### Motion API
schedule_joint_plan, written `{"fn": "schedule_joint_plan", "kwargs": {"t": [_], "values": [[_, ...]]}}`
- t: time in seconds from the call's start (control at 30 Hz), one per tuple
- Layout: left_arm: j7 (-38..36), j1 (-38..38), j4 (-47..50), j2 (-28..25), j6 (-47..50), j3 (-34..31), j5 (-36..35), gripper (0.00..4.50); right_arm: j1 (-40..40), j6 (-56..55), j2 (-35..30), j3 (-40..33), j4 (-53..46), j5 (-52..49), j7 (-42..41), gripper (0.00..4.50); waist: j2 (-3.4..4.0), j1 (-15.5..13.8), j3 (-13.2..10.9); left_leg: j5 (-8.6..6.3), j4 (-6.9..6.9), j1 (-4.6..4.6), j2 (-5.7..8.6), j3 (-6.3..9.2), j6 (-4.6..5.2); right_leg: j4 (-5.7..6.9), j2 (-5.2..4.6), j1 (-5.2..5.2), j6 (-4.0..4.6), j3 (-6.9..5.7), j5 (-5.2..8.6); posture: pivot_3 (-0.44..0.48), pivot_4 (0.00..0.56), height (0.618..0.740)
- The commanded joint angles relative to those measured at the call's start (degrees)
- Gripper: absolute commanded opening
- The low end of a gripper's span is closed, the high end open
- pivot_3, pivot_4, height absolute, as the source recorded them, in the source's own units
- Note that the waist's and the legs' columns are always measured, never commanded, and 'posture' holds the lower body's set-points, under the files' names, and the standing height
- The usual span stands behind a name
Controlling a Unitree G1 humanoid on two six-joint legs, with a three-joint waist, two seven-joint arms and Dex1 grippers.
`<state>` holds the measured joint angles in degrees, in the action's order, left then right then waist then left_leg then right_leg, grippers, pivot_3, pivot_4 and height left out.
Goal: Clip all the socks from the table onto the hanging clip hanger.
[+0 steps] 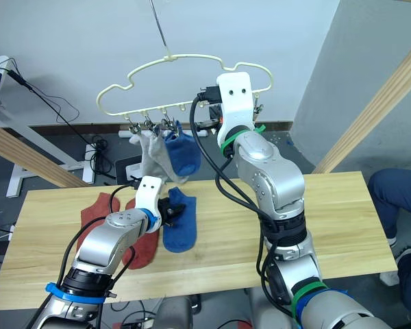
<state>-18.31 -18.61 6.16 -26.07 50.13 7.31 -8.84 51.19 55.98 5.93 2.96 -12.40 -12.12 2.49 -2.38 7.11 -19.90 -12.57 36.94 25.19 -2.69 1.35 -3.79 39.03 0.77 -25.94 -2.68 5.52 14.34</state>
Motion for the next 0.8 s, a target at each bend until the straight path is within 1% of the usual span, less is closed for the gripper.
{"fn": "schedule_joint_plan", "kwargs": {"t": [0.03,0.1,0.13,0.27,0.47,0.53,0.6,0.67,0.8], "values": [[-0.17,0.92,-0.22,0.25,1.09,0.14,0.86,0.8,0.23,-0.2,0.42,-0.45,-3.23,-0.26,-0.02,0.0,0.0,0.1,0.0,0.0,0.0,0.0,0.0,0.0,0.0,0.0,0.0,0.0,0.0,0.0,0.0,-0.202,0.362,0.74],[-0.26,0.91,-0.2,0.29,1.09,0.06,0.87,0.18,0.25,-0.16,0.42,-0.47,-3.26,-0.28,0.0,0.0,0.0,0.34,0.0,0.0,0.0,0.0,0.0,0.0,0.0,0.0,0.0,0.0,0.0,0.0,0.0,-0.202,0.362,0.74],[-0.18,0.95,-0.19,0.41,0.98,-0.11,0.87,0.04,0.23,-0.18,0.42,-0.48,-3.23,-0.28,0.01,0.0,0.0,0.45,0.0,0.0,0.0,0.0,0.0,0.0,0.0,0.0,0.0,0.0,0.0,0.0,0.0,-0.202,0.362,0.74],[-0.94,1.23,0.36,1.09,1.05,-1.33,-0.36,0.04,0.35,-0.2,0.44,-0.51,-3.08,-0.31,0.0,0.0,0.0,0.79,0.0,0.0,0.0,0.0,0.01,0.0,0.0,0.0,0.0,0.01,0.0,0.0,0.0,-0.202,0.362,0.74],[-2.51,1.84,2.87,3.04,3.1,-4.94,-3.92,0.04,0.25,-0.23,0.53,-0.58,-3.13,-0.4,0.0,0.0,0.0,0.83,0.0,0.0,-0.02,0.01,0.0,0.01,0.0,-0.02,0.0,0.0,0.0,-0.01,0.0,-0.197,0.36,0.74],[-6.37,2.42,6.01,3.67,2.01,-7.65,-8.61,0.04,0.24,-0.22,0.55,-0.59,-3.14,-0.43,0.0,0.0,0.0,0.85,0.0,0.0,-0.02,0.01,0.01,0.0,0.0,-0.04,0.0,0.0,0.0,0.0,0.0,-0.197,0.36,0.74],[-9.77,3.18,8.75,4.6,2.74,-12.05,-14.59,0.04,0.21,-0.22,0.62,-0.52,-3.13,-0.46,0.04,0.0,0.0,0.84,0.0,0.0,-0.03,0.04,0.0,-0.01,0.0,-0.06,-0.01,0.0,0.0,0.0,0.0,-0.196,0.359,0.74],[-12.98,4.23,10.15,3.41,1.94,-13.6,-17.3,0.04,0.2,-0.27,0.75,-0.59,-3.09,-0.55,0.06,0.0,0.0,0.85,0.0,0.0,-0.03,0.04,-0.01,0.02,0.0,-0.06,-0.01,-0.01,0.0,-0.03,0.0,-0.196,0.359,0.74],[-14.74,4.61,11.06,2.53,1.79,-15.03,-20.3,0.04,0.21,-0.38,0.8,-0.58,-3.01,-0.6,0.05,0.0,0.0,0.89,0.0,0.0,-0.02,0.03,-0.01,0.01,0.0,-0.05,0.01,-0.01,-0.01,-0.01,0.0,-0.196,0.359,0.74]]}}
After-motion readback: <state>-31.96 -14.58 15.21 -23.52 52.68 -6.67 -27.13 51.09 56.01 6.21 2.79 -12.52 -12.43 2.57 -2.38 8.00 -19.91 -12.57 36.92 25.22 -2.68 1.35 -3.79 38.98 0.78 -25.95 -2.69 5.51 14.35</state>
